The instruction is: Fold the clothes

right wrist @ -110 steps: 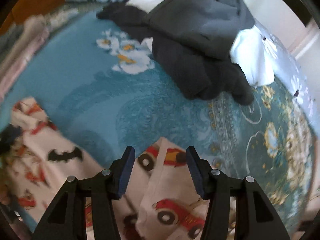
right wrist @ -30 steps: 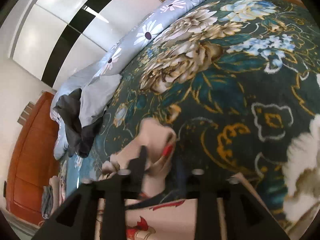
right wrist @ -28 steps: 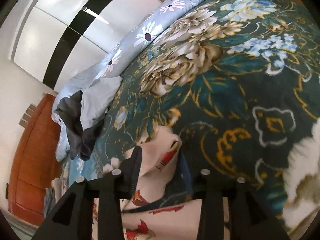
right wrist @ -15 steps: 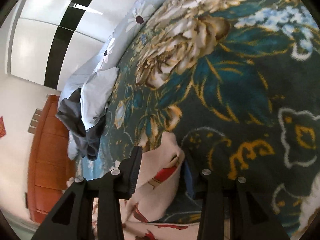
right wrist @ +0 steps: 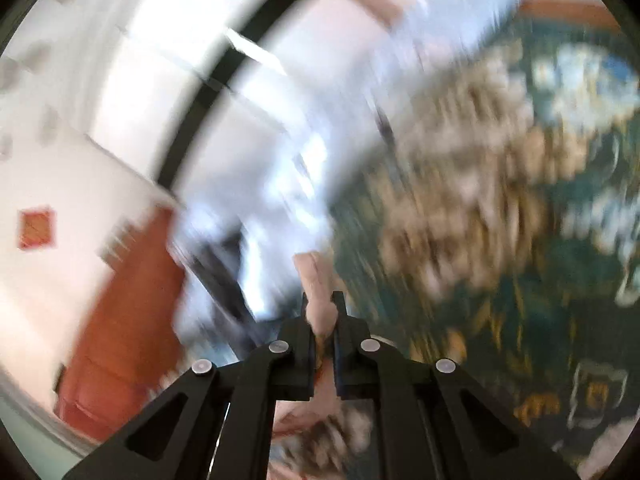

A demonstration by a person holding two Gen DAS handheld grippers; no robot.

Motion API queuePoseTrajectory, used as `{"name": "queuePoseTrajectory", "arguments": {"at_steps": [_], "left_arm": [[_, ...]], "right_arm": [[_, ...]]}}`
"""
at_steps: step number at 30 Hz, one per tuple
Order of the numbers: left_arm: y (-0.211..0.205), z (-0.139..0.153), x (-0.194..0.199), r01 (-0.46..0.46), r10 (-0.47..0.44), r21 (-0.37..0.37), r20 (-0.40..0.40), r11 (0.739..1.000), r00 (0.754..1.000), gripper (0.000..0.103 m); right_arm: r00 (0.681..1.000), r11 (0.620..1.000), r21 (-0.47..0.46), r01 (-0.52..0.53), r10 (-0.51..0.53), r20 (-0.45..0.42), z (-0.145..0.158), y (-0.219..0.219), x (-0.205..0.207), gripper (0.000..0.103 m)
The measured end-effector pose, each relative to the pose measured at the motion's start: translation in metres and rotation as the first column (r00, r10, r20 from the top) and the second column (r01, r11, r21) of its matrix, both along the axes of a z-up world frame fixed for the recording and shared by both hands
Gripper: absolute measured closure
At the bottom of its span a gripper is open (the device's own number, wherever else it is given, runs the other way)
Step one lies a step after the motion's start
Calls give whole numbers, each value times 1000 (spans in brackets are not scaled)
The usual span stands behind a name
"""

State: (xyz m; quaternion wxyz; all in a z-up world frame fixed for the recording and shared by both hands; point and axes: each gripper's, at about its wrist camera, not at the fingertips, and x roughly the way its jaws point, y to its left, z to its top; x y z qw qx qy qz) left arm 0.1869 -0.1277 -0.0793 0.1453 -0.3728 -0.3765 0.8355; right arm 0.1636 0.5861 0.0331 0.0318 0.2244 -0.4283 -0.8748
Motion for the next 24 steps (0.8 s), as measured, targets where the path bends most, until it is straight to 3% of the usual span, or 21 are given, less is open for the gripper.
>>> {"name": "queuePoseTrajectory", "arguments": {"at_steps": [1,3,6,10,17,19,22,24], "left_arm": [[-1,-2,0,-4,4,4,8,1000,1000,42],[-4,-8,-1,-12,11,14,32,1000,999,42],[-5,-11,-6,-15,14,20,63,1000,998,42],[-5,-1,-10,-5,6,-12,50,1000,999,42],[-17,2,-36,-20,31,-113,104,993,994,41],[-16,-2,-51,-9,30,-152,136,988,990,40],[-14,-8,-73,8,31,-210,183,978,983,40],[-13,-12,-88,22,33,-247,215,969,976,40]], "right_arm": [[1000,1000,11,22,-22,-22,4,3,3,96],[994,996,55,74,-78,80,-20,11,10,96],[956,994,-44,98,-82,283,-78,27,15,95],[941,981,-121,153,-107,321,-109,35,32,92],[886,958,3,287,-266,380,-104,61,62,91],[882,954,36,299,-290,370,-98,63,69,91],[903,965,77,250,-262,340,-86,54,60,87],[921,975,104,194,-218,323,-77,45,48,67]]}}
